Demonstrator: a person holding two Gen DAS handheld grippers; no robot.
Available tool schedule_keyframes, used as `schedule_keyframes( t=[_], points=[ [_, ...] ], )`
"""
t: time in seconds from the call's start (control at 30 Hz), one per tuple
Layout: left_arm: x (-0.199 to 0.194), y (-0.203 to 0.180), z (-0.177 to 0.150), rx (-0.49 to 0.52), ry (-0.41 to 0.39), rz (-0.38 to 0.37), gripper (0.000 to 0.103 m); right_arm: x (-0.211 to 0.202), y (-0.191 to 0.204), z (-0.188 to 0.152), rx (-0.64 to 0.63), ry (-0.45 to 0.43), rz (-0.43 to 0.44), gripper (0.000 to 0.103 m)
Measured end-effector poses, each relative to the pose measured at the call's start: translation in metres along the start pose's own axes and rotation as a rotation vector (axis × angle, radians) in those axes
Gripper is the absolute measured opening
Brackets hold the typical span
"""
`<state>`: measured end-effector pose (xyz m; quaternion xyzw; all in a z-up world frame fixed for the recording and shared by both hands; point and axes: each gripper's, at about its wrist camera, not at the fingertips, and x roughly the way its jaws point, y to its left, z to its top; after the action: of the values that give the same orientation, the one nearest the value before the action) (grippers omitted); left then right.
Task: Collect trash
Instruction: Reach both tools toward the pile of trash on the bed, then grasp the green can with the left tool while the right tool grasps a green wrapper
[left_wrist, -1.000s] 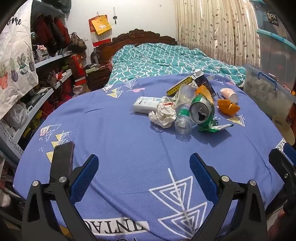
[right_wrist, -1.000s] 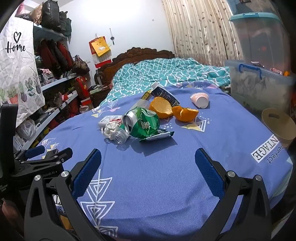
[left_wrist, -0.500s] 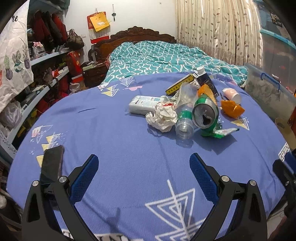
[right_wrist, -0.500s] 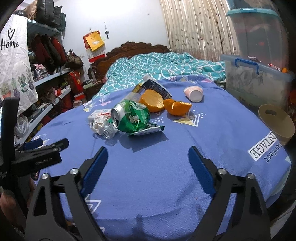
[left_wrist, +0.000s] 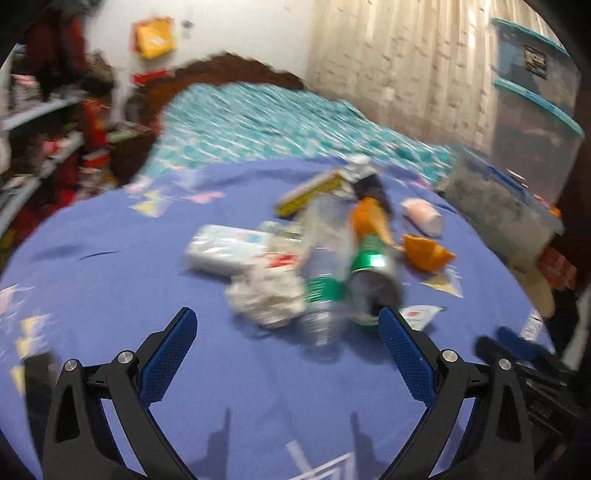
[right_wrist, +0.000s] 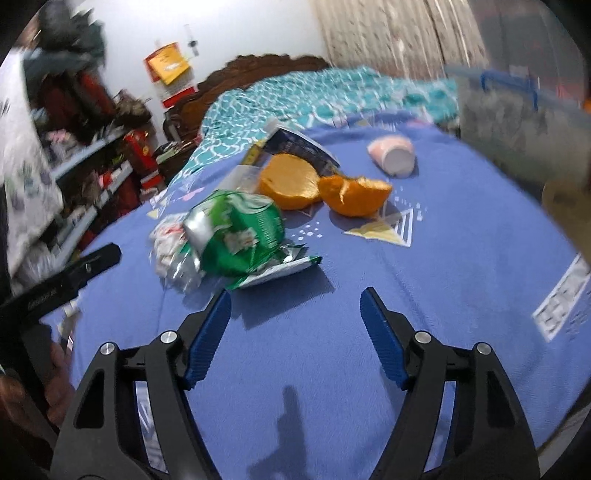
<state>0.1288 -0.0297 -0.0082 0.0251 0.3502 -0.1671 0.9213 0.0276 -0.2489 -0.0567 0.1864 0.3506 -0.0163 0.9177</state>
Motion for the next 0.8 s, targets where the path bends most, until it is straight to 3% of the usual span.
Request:
schedule_keyframes(
  t=[0.1,0.3,0.37,0.4,0.47,0.53,0.8],
  points=[
    [0.034,-0.012,0.018,-0.009,0.083,-0.089,0.088,0.021,-0.021,0.013,0.125,0.071,0.088,0.069],
    [0.085,-0.041,0.034,0.031,0.188,-0.156,0.070,0.076,-0.051,0.030,0.378,0.229,0.281,0.056],
    [0.090,-0.046,0.032,0.041,0.213,-0.173,0.063,0.096,-0.053,0.031,0.431,0.278,0.322,0.047],
    [0.093,-0.049,0.030,0.056,0.229,-0.173,0.060,0.104,-0.052,0.032,0.444,0.298,0.331,0.045],
    [0.099,-0.053,0.026,0.069,0.258,-0.184,0.047,0.117,-0.046,0.032,0.446,0.330,0.349,0.027],
    [0.099,-0.056,0.021,0.081,0.258,-0.177,0.046,0.122,-0.044,0.032,0.442,0.349,0.357,0.016],
    [0.072,-0.073,0.008,0.072,0.229,-0.218,0.045,0.081,-0.072,0.031,0.438,0.259,0.305,0.013]
  ],
)
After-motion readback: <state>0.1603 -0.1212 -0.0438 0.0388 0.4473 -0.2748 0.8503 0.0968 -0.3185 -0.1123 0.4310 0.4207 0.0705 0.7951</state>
